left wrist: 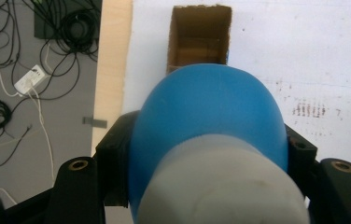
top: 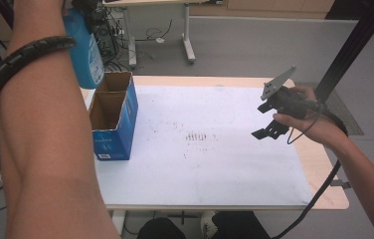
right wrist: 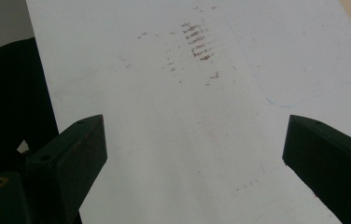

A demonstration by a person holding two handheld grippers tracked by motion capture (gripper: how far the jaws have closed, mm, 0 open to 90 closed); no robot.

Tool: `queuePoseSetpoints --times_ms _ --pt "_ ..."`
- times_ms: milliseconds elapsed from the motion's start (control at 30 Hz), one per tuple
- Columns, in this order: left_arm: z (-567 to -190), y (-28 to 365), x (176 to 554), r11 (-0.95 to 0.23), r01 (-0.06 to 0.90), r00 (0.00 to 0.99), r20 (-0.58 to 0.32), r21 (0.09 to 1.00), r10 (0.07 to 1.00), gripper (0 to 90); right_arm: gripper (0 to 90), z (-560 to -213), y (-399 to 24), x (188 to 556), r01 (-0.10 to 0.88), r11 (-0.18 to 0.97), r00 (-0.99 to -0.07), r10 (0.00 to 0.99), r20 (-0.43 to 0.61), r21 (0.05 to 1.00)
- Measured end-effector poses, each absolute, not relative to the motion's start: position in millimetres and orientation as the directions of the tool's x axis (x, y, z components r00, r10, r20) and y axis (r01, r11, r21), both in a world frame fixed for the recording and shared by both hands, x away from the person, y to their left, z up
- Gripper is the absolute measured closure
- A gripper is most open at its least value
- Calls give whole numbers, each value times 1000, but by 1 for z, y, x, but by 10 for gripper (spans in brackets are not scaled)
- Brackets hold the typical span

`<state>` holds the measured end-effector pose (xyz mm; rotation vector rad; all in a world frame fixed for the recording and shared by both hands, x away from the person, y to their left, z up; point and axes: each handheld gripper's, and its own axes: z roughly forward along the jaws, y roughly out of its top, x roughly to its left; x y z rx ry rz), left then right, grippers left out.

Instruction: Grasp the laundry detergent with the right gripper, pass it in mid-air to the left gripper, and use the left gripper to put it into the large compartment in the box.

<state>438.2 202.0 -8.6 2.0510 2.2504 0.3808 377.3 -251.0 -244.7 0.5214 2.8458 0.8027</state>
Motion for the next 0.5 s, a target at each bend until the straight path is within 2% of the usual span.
queuePoseSetpoints --times_ms 500 --pt "-24 213 444 118 964 -143 91 238 986 372 69 -248 -253 377 300 802 -929 368 -32 517"
